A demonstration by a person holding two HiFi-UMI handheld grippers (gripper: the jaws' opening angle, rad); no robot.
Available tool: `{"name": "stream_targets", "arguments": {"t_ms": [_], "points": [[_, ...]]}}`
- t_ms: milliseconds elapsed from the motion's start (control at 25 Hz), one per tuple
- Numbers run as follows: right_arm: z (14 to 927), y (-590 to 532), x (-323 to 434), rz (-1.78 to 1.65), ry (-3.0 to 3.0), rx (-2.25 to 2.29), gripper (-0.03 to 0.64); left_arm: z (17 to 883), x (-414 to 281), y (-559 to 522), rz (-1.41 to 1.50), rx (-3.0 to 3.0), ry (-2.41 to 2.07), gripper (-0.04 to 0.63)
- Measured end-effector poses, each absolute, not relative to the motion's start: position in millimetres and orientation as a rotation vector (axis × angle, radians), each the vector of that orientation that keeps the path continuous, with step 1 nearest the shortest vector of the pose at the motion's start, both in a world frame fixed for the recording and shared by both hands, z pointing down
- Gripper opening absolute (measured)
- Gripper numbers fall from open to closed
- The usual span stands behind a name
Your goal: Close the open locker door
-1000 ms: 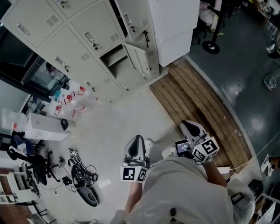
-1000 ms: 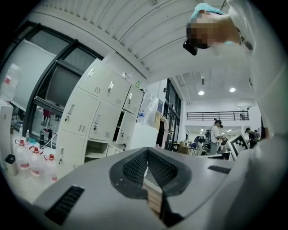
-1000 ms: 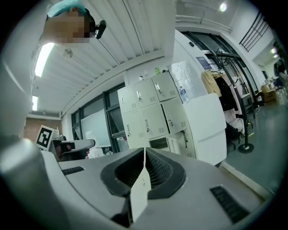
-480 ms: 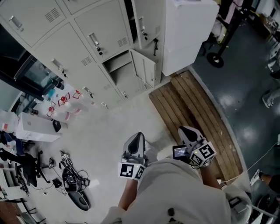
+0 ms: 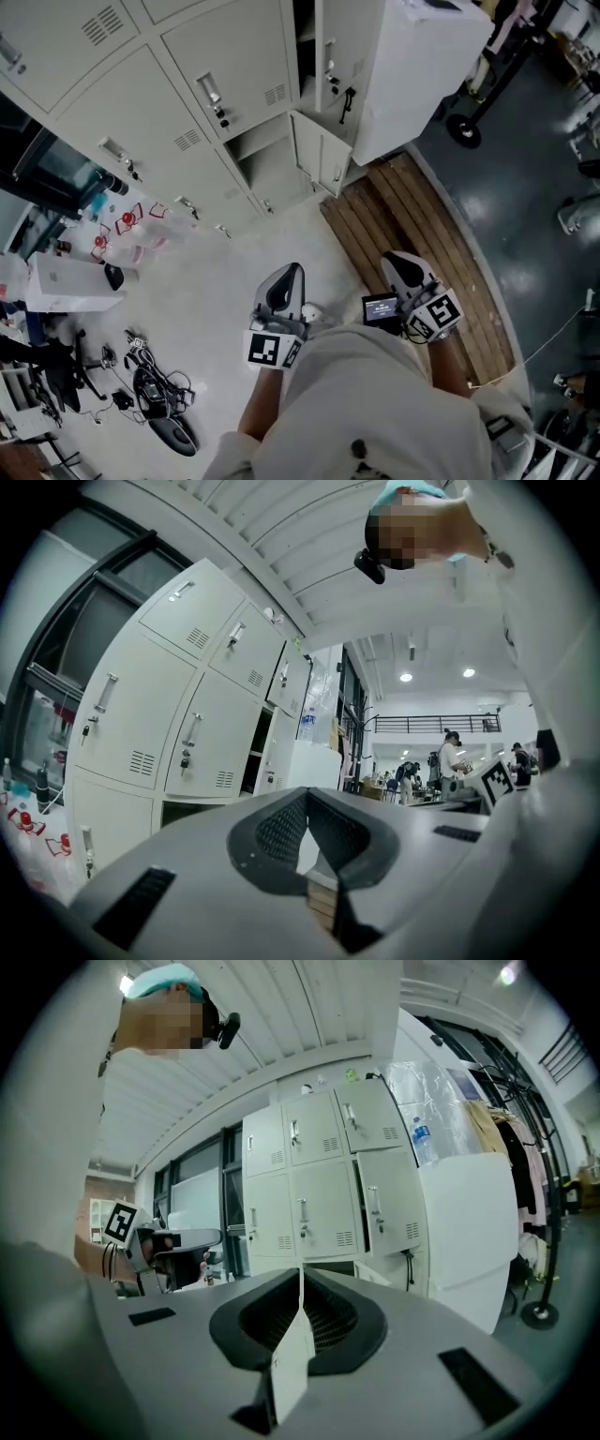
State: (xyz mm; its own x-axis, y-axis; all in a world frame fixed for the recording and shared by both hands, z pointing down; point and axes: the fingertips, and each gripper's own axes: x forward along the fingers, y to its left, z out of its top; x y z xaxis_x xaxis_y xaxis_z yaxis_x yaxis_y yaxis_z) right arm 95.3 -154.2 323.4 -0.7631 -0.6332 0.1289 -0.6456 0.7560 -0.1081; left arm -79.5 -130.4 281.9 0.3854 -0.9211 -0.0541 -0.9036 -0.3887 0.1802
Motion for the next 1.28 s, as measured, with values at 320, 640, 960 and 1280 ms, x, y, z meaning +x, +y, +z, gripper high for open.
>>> {"name": "stream_targets", "arguments": {"t_ms": [320, 640, 960, 1280], "points": [[337.7, -191.1, 74.9, 0.239, -2.843, 0.916, 0.029, 287.4, -101.7, -164.2, -0.257, 2.466, -1.679, 0.008], [373.8, -248.6, 71.5, 0.293, -2.840, 0.750, 0.031, 304.3, -110.0, -184.1, -0.201, 2.352, -1.834, 0.008], [408.6, -329.2, 83.9, 0.342, -2.847, 0.554, 0.166, 329.5, -71.6, -230.4, -0.118, 2.204, -1.952, 0.008], [490.1, -392.4, 91.1, 0.363, -2.766, 0.348, 0.230, 356.2, -38.1, -300.9, -0.082, 2.123, -2.017, 0.008]]}}
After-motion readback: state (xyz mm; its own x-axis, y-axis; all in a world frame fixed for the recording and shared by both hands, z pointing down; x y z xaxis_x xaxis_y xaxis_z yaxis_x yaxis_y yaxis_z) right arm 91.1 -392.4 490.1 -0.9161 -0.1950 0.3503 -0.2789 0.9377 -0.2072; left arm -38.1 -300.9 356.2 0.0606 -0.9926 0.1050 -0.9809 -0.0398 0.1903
